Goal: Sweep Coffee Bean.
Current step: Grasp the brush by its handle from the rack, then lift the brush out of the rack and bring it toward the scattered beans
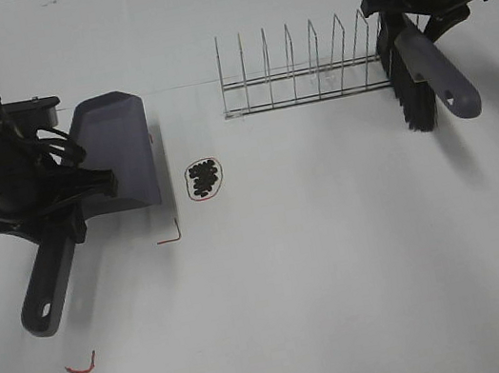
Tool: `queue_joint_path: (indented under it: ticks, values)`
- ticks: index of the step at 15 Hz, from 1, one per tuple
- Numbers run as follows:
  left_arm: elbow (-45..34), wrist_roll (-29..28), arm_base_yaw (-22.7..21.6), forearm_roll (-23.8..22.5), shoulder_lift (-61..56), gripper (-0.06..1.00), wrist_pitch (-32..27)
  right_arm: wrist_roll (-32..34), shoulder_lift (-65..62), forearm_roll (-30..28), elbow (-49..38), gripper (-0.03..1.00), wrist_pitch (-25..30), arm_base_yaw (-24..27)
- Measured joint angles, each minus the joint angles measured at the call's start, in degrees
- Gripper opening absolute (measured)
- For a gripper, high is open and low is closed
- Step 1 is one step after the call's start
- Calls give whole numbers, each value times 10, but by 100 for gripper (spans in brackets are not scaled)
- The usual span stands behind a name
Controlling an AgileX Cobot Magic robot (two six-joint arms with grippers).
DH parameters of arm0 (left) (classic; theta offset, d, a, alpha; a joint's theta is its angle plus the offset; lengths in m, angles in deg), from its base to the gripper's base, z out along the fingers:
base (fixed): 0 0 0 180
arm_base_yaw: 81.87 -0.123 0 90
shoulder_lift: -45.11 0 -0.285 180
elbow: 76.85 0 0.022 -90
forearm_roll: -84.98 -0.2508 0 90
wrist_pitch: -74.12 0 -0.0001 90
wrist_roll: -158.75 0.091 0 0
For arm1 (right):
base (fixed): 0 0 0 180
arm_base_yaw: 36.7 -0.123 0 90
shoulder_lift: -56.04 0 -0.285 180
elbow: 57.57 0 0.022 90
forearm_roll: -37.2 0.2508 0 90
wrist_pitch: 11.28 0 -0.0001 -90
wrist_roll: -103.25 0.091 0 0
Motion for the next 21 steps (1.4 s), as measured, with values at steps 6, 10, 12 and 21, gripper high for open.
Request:
queue_joint_path:
  ticks: [6,10,12,21]
  values:
    - [0,0,0,0,0,33,0,0,15,-14,2,31,-23,0]
    - [0,0,0,0,0,33,0,2,16,-18,2,26,-10,1]
    - [0,0,0,0,0,33,0,13,10,-28,2,26,-2,1]
    - [0,2,0,0,0,33,0,23,-138,-36,2,26,95,1]
